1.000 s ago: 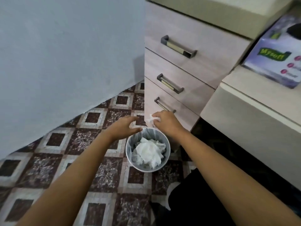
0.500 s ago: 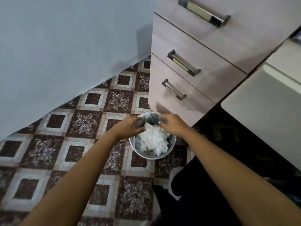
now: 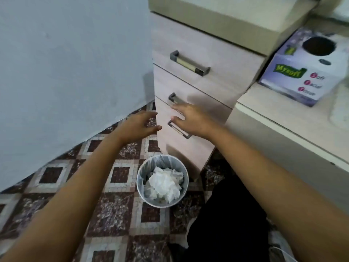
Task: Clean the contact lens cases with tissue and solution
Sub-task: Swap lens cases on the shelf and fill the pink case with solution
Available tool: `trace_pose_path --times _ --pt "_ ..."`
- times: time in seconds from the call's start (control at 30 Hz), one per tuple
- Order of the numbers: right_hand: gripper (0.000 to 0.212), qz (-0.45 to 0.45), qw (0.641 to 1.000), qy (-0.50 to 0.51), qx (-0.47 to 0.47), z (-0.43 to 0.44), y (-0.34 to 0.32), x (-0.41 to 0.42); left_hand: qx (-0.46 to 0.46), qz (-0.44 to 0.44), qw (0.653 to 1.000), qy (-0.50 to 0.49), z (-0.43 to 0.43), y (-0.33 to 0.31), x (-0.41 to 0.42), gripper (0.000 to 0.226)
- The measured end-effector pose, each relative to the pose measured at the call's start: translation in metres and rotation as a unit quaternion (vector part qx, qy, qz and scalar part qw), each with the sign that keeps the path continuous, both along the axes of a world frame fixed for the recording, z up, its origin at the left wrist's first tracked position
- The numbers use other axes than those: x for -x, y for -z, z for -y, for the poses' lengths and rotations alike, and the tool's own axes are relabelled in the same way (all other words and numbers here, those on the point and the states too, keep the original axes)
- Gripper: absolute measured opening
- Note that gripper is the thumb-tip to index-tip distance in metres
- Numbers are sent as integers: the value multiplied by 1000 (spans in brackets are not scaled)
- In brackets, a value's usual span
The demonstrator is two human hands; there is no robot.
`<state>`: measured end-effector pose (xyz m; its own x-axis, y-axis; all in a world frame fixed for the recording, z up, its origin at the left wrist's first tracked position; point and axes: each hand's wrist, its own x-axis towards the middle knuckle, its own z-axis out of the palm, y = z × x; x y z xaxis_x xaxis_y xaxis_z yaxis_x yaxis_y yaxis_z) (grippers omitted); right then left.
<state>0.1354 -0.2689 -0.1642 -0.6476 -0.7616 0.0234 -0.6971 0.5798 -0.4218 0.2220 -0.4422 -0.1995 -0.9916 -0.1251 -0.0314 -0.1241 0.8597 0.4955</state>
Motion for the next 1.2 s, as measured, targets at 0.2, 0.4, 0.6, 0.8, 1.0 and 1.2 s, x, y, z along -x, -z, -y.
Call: trace_pose_path --times 0.2,0.4,0.6,0.8,1.0,1.2 --pt "46 -38 997 21 71 -27 -64 -3 33 -83 996 30 -21 -69 11 58" --pt "43 -120 986 63 98 -78 -118 -10 42 -156 985 63 -61 -127 22 57" --pt "40 -148 978 117 93 -142 -147 -17 38 -193 973 118 -120 -164 37 57" --pt "40 -179 966 165 92 -213 -162 -24 25 -230 955 187 -191 -184 52 52" --pt "42 -188 951 236 71 -288 -160 -27 26 -219 941 255 -266 -188 67 56" --pt "44 -173 935 306 40 -356 -150 -31 15 -201 925 321 -339 -180 82 58"
